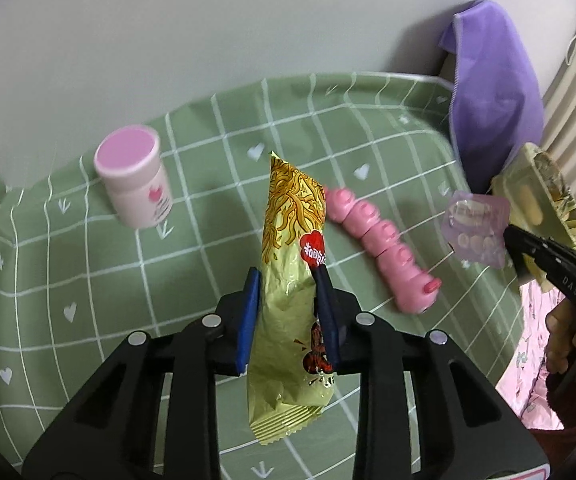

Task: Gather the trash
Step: 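Carry the yellow wrapper and lilac wrapper over the yellow bag with both tools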

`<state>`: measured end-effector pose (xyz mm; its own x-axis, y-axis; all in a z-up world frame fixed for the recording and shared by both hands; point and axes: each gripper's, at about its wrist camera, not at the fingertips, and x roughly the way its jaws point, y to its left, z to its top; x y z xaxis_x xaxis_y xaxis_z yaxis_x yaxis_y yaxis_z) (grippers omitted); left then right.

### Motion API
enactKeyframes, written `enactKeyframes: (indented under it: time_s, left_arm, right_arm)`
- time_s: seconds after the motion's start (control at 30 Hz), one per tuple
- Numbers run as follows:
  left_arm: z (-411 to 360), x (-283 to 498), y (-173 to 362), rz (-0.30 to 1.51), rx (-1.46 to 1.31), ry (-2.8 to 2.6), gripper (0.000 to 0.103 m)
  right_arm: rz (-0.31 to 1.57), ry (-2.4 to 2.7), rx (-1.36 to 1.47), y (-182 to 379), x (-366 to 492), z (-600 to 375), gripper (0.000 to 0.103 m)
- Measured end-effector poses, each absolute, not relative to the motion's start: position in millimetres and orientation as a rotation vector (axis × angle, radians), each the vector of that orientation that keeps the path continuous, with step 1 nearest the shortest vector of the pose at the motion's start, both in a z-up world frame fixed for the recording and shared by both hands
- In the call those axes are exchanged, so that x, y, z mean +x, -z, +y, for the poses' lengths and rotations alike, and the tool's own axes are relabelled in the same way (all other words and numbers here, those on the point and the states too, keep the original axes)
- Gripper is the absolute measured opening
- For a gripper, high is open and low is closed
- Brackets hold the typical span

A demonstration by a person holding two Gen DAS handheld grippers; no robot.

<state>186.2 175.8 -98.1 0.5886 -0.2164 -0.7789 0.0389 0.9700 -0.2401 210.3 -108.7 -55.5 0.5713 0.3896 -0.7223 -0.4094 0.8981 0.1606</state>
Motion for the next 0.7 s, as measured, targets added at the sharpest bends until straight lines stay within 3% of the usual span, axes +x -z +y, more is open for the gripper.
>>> enactKeyframes:
  time_s: [0.33,0.7]
  left_arm:
    - [122,212,14,0.739,-0.127,0.302,0.026]
    - [-11,235,-103,0.482,-0.028,0.573,0.027]
  right_arm:
    - [0.690,-0.385,0.001,-5,195,-152,0.003]
    - [0.478,-0.189,0.005,-88,172,-245,0.003]
